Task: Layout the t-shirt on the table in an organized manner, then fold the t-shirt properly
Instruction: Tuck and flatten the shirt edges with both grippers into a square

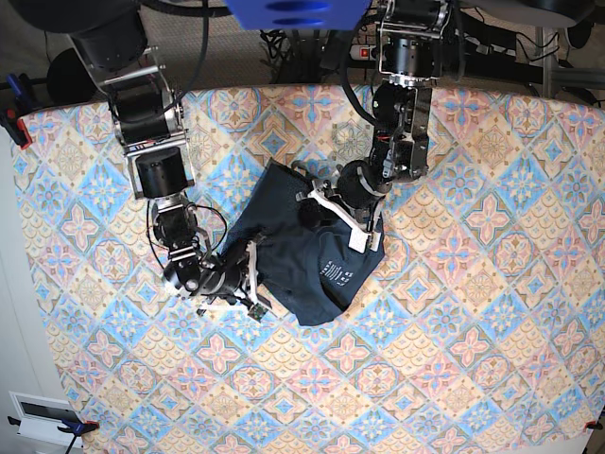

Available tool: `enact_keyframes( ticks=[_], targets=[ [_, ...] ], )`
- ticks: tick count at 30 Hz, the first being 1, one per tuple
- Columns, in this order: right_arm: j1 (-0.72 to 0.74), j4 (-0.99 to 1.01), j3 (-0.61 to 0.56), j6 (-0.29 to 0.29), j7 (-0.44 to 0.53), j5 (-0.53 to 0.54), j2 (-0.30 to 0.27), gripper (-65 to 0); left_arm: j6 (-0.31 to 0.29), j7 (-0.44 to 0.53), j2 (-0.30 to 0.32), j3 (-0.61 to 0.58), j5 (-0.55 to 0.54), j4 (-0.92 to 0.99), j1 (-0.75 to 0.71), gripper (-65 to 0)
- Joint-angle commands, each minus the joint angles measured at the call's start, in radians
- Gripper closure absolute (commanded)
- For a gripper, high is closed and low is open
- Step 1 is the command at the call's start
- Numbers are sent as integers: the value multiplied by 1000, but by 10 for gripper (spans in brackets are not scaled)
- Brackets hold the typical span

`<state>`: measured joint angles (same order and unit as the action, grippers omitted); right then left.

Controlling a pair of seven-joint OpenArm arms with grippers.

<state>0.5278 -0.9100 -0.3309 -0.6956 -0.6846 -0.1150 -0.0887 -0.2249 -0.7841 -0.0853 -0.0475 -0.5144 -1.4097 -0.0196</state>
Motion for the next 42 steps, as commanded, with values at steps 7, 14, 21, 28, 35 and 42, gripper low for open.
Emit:
enact_keyframes(
  ticks=[7, 14, 21, 28, 35, 42],
  targets=[
    [-41, -110, 2, -3, -36, 8, -10, -46, 8, -5, 143, -110, 115, -13, -21, -171],
    [-257, -413, 3, -3, -137, 8, -52, -46, 6, 2, 250, -196, 107, -16, -9, -171],
    [-427, -631, 11, -3, -191, 10, -66, -46, 5, -4, 270, -203, 107, -16, 93, -171],
    [-509, -815, 49, -3, -228, 11, -95, -46, 5, -4, 267, -196, 102, -16, 163, -171],
    [-507, -934, 155, -3, -277, 11, -95, -46, 5, -5, 278, -122, -60, -185, 50, -171],
    [-447, -932, 121, -3, -294, 85, -61, -46, 5, -5, 275, -104, -72, -274, -64, -171]
  ],
)
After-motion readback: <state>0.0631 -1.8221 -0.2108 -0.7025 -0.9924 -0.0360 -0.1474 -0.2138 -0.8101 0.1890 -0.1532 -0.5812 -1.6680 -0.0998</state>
